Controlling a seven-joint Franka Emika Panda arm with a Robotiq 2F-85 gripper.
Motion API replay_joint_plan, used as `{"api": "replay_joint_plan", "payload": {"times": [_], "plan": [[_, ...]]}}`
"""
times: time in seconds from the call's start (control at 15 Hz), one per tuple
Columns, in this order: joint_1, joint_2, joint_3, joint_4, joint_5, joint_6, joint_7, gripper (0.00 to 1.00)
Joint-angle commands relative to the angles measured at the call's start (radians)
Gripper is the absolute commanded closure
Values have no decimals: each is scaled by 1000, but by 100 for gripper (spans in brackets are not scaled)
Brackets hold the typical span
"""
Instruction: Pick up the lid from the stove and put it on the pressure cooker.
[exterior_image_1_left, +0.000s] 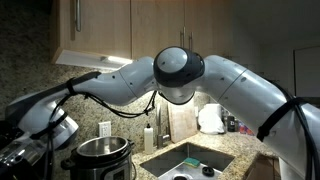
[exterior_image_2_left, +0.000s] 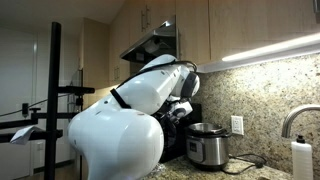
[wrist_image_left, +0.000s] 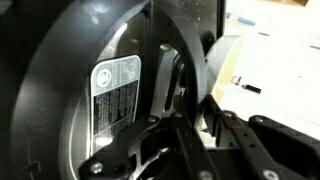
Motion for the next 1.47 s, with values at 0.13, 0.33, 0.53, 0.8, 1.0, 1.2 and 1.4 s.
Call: {"api": "replay_joint_plan", "payload": {"times": [0.13,0.33,0.53,0.8,1.0,1.2,1.4], "plan": [[-48,-85,56,-114,47,54,-148,91],[-87,-115,89,-168,89,88,-203,91],[-102,-153,74,-202,168,98,-246,90],[-113,-199,45,-221,282,62,-286,91],[-97,-220,0,-208,356,11,-288,93],[-59,-230,-70,-192,359,-59,-248,100],[-10,-203,-144,-160,304,-145,-188,68]]}}
